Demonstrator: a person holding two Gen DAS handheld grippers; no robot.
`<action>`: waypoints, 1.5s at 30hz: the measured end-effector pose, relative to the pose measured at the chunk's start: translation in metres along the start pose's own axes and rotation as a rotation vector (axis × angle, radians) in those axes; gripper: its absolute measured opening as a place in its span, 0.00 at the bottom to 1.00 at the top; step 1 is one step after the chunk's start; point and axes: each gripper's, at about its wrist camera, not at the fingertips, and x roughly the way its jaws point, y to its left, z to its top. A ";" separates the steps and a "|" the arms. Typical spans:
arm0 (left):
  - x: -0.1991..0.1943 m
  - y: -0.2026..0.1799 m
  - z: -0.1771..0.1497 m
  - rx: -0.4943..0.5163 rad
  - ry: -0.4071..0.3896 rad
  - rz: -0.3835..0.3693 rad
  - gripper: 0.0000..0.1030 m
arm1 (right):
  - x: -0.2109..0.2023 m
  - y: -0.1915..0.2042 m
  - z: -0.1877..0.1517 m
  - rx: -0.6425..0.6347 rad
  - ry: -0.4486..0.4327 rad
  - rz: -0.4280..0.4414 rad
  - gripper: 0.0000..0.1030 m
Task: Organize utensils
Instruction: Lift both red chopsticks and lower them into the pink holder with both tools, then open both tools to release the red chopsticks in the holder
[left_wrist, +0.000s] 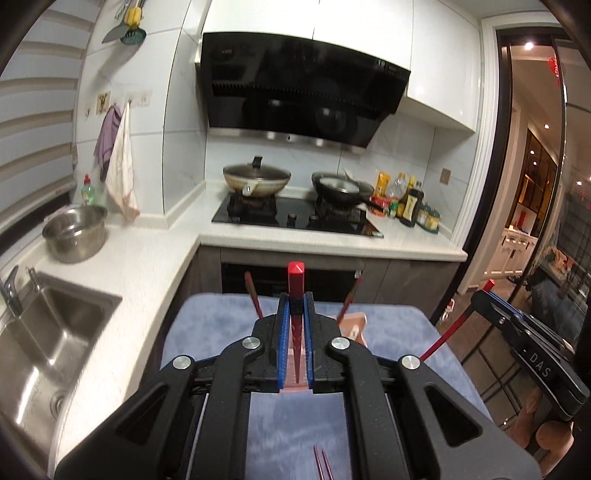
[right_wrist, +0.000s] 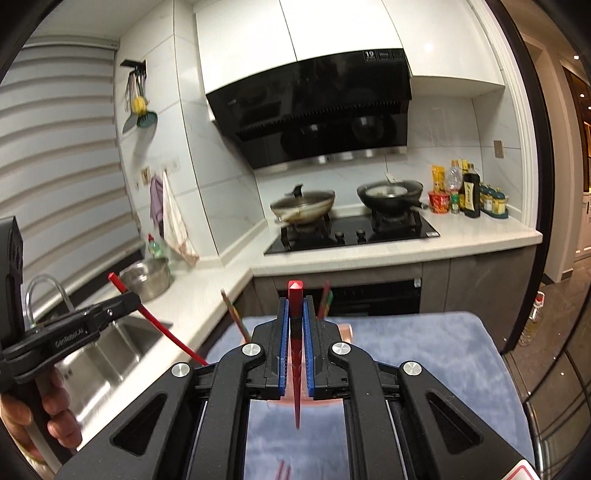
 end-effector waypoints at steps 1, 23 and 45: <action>0.003 0.000 0.006 0.003 -0.009 0.000 0.07 | 0.004 0.001 0.006 0.001 -0.009 0.003 0.07; 0.106 0.012 0.023 0.018 0.057 0.054 0.07 | 0.136 0.005 0.047 0.018 0.000 0.012 0.07; 0.125 0.028 0.000 -0.040 0.121 0.093 0.27 | 0.154 -0.028 0.013 0.074 0.088 -0.049 0.24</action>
